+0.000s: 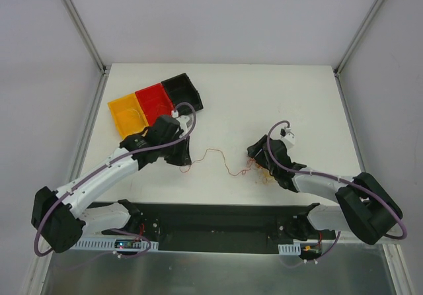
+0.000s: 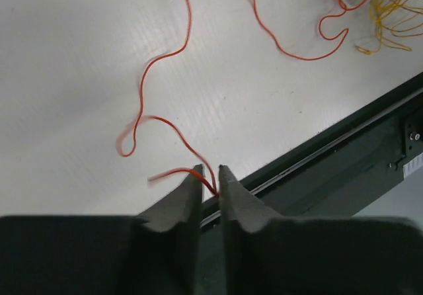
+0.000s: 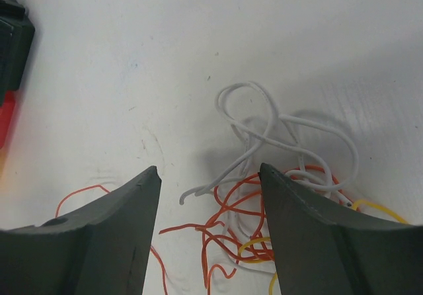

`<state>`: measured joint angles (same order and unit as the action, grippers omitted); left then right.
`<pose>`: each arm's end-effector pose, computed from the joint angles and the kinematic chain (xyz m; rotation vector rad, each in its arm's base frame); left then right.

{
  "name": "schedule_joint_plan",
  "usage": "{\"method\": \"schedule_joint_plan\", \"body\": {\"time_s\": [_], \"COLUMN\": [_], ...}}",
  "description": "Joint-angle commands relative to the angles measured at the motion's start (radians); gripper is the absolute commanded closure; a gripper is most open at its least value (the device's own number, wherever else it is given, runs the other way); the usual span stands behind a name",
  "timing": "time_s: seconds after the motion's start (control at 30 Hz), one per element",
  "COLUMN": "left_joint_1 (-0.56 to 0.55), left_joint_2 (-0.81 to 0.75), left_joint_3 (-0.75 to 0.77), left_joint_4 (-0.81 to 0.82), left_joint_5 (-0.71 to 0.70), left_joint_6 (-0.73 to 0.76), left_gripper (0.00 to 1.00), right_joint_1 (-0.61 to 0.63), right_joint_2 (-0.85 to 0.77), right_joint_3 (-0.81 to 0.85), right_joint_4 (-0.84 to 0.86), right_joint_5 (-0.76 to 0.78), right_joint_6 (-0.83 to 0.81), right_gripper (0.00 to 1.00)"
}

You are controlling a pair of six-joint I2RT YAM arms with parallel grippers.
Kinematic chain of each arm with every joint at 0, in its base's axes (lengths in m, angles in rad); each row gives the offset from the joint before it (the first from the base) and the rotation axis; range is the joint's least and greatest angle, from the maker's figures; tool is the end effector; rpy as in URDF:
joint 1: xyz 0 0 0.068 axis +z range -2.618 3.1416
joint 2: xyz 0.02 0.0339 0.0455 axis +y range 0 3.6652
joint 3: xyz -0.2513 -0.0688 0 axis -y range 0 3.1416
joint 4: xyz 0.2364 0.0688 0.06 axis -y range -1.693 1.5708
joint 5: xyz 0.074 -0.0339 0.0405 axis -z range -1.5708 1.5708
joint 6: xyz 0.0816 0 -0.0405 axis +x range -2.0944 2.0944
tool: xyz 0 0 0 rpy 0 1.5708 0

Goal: Untangle the cables

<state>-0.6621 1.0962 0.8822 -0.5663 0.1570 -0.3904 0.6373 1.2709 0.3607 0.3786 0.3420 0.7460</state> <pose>0.1963 -0.1692 0.2367 0.4111 2.4143 -0.6794 0.2319 0.1376 0.1273 0.3205 2.0808 0.4857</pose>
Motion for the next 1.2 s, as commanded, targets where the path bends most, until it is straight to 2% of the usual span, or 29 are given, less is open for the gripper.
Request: {"method": "schedule_joint_plan", "body": {"time_s": [0.0, 0.03, 0.13, 0.2, 0.3, 0.4, 0.53, 0.77, 0.83, 0.9, 1.0, 1.03, 1.13, 1.17], "left_joint_1": [-0.022, -0.052, -0.140, -0.181, -0.243, -0.278, -0.291, -0.307, -0.309, -0.310, -0.309, -0.309, -0.309, -0.309], "left_joint_2": [0.074, 0.092, 0.145, 0.194, 0.286, 0.396, 0.577, 0.760, 0.762, 0.746, 0.748, 0.748, 0.748, 0.746], "left_joint_3": [0.024, 0.032, 0.073, 0.112, 0.175, 0.234, 0.331, 0.416, 0.399, 0.374, 0.356, 0.354, 0.348, 0.347], "left_joint_4": [0.180, 0.193, 0.226, 0.252, 0.281, 0.319, 0.333, 0.362, 0.382, 0.397, 0.408, 0.410, 0.407, 0.405], "left_joint_5": [0.125, 0.110, 0.046, 0.047, 0.035, 0.026, 0.029, 0.079, 0.076, 0.075, 0.098, 0.101, 0.102, 0.098], "left_joint_6": [-0.076, -0.076, -0.064, -0.065, -0.047, -0.025, 0.018, 0.048, 0.050, 0.051, 0.053, 0.059, 0.082, 0.082], "left_gripper": [0.73, 0.61, 0.33, 0.27, 0.27, 0.34, 0.32, 0.32, 0.37, 0.47, 0.54, 0.61, 0.93, 1.00], "right_joint_1": [-0.005, -0.007, -0.011, -0.016, -0.027, -0.040, -0.047, -0.054, -0.056, -0.057, -0.057, -0.057, -0.057, -0.057], "right_joint_2": [-0.002, -0.005, -0.013, -0.013, -0.015, -0.016, -0.018, -0.028, -0.025, -0.030, -0.022, -0.016, -0.005, -0.005], "right_joint_3": [-0.008, -0.011, -0.019, -0.025, -0.032, -0.058, -0.077, -0.097, -0.098, -0.100, -0.097, -0.094, -0.078, -0.074], "right_joint_4": [0.039, 0.040, 0.049, 0.060, 0.077, 0.112, 0.147, 0.171, 0.172, 0.174, 0.174, 0.172, 0.148, 0.135], "right_joint_5": [0.000, 0.000, -0.012, -0.023, -0.043, -0.066, -0.070, -0.084, -0.083, -0.084, -0.081, -0.087, -0.100, -0.098], "right_joint_6": [-0.007, -0.005, -0.007, -0.005, -0.004, 0.009, 0.021, 0.024, 0.023, 0.024, 0.027, 0.029, 0.030, 0.032], "right_gripper": [0.36, 0.36, 0.36, 0.36, 0.36, 0.36, 0.36, 0.36, 0.36, 0.36, 0.36, 0.36, 0.37, 0.37]}}
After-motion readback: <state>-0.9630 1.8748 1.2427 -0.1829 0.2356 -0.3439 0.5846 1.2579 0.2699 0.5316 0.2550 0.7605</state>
